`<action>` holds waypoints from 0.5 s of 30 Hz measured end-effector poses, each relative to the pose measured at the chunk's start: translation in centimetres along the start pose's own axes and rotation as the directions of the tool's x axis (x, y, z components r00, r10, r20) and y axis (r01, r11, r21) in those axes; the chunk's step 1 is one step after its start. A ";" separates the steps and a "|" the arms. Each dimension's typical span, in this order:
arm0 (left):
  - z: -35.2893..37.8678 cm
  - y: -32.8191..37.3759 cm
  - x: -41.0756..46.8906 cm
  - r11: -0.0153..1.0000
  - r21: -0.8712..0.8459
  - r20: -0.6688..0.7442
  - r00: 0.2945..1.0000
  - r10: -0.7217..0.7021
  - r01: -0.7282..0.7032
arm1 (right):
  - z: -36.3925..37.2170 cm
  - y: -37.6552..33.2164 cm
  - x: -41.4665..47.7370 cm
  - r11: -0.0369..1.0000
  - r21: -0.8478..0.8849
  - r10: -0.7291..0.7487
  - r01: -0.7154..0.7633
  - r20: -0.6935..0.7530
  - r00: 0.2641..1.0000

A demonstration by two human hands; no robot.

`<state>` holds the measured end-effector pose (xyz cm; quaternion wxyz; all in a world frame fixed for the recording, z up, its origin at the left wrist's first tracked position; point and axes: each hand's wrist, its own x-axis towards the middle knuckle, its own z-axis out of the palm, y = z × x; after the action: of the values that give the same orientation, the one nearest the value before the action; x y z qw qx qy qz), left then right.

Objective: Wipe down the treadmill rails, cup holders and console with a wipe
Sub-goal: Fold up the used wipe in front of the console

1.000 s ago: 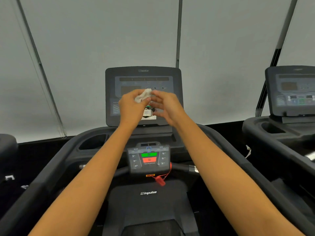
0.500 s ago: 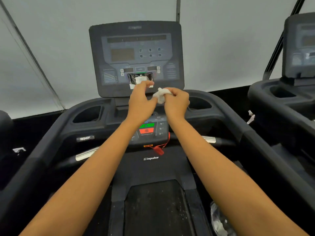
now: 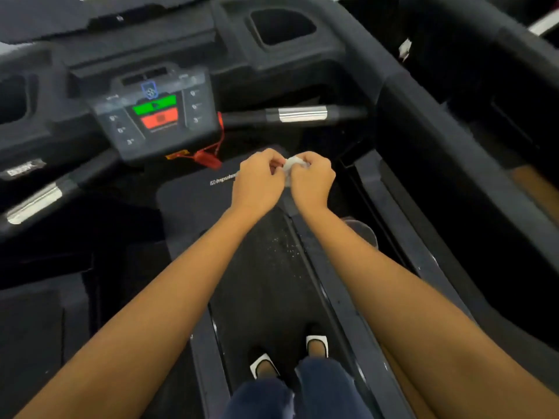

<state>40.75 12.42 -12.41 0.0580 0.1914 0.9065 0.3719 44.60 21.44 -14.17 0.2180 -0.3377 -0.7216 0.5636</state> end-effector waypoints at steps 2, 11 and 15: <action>2.9 -0.4 -0.4 0.999 0.049 0.056 0.998 -0.010 0.008 | -0.7 3.1 0.2 0.997 -0.041 0.058 -0.059 -0.036 0.998; 17.3 -7.7 0.1 0.968 0.245 0.246 0.969 -0.007 -0.055 | -0.2 19.5 3.5 0.960 -0.169 0.195 -0.221 -0.160 0.968; 24.8 -12.4 0.8 0.932 0.331 0.321 0.946 0.034 -0.146 | 1.1 28.8 5.6 0.943 -0.237 0.192 -0.234 -0.187 0.963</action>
<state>42.41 20.81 -38.81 0.1471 0.2967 0.9278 0.1719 46.96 28.73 -42.49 0.1678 -0.4838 -0.7277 0.4563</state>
